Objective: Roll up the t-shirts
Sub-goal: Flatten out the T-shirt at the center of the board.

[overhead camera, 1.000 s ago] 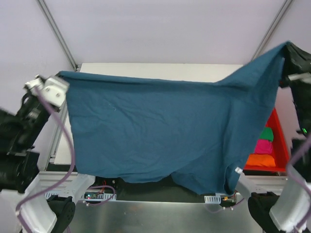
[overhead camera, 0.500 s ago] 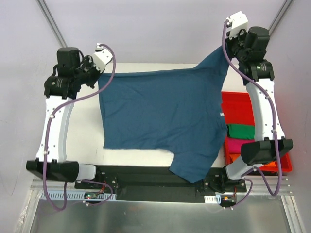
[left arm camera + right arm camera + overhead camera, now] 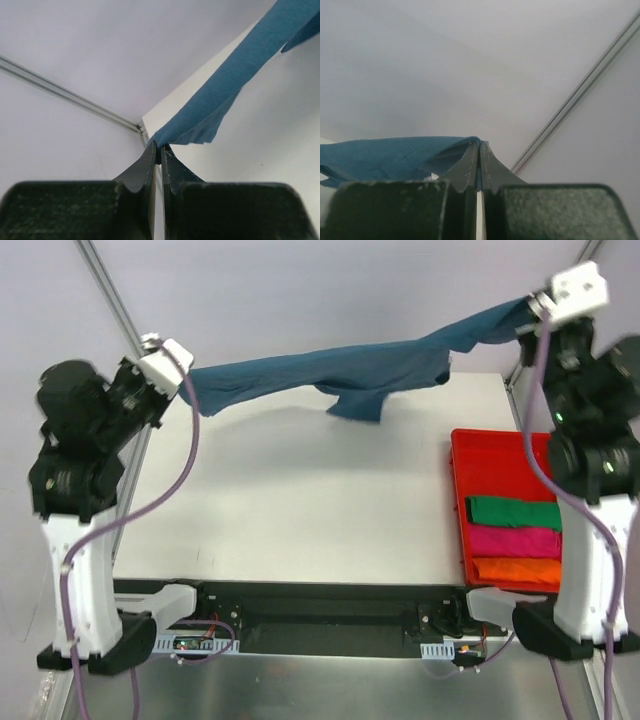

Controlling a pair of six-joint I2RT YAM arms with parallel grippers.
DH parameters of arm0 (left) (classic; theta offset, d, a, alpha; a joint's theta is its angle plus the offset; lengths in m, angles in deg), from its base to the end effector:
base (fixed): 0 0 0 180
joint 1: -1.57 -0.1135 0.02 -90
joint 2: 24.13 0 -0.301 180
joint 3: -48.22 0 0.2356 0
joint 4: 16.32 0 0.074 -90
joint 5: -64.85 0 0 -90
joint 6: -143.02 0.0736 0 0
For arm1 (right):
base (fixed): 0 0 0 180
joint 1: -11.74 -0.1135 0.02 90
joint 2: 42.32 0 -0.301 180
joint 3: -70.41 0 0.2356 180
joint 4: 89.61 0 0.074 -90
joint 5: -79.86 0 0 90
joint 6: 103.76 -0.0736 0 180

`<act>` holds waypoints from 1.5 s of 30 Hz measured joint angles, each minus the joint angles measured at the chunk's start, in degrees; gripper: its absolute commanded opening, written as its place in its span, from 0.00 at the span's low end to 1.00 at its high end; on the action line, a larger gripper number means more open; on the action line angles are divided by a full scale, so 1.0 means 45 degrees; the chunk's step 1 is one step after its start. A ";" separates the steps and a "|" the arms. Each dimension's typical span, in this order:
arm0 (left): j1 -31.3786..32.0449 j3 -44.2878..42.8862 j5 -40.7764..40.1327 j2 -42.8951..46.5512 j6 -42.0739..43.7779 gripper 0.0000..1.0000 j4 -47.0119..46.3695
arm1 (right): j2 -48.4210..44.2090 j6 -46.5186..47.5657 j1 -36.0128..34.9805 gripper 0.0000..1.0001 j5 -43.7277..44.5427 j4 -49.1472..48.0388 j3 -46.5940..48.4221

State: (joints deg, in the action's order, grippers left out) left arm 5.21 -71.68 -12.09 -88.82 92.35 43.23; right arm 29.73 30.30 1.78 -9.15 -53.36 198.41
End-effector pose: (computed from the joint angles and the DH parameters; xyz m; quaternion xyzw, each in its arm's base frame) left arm 0.1696 -0.0275 0.5681 0.3388 0.6497 0.1276 0.6685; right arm 0.1953 0.0330 0.6448 -0.2552 0.5161 -0.2445 0.7802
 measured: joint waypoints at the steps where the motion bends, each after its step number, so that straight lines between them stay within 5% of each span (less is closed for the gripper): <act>1: -0.0005 -0.0073 -0.0044 0.0442 -0.0034 0.00 0.0000 | -0.0505 0.0005 -0.0092 0.01 -0.0058 0.0068 -0.0034; 9: -0.0170 -0.1277 -0.0287 0.3322 -0.0175 0.00 0.0053 | -0.4051 -0.0282 -0.0253 0.01 -0.1025 0.1598 0.0554; 20: -0.0170 -0.4828 -0.0408 0.3716 0.0481 0.00 -0.0223 | -0.4036 -0.0763 -0.0029 0.01 -0.1341 0.2749 0.4444; 23: -0.0170 -0.3691 -0.0457 0.3750 0.0894 0.00 -0.0607 | -0.4031 -0.0690 -0.0019 0.01 -0.1423 0.2064 0.3570; 28: -0.0170 0.1384 -0.0738 0.3657 0.1656 0.00 -0.0695 | -0.3580 -0.0753 -0.0005 0.01 -0.1695 0.0816 0.0160; 35: -0.0175 0.6280 -0.0355 0.1098 0.2127 0.00 -0.0262 | -0.0777 -0.1025 -0.0136 0.01 -0.2113 -0.0631 -0.4430; 40: -0.0248 0.7125 0.0651 -0.1593 0.2234 0.00 -0.0267 | 0.2361 -0.0816 -0.0495 0.01 -0.2477 -0.1302 -0.6727; 45: -0.0316 0.6334 0.0874 -0.6805 0.2409 0.00 -0.0801 | 0.6980 -0.0544 -0.0622 0.01 -0.2288 -0.1812 -0.6096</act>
State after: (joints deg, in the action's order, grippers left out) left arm 3.79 -43.18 -8.16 -119.44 103.19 39.62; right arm 61.14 27.85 -1.02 -19.44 -61.51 170.98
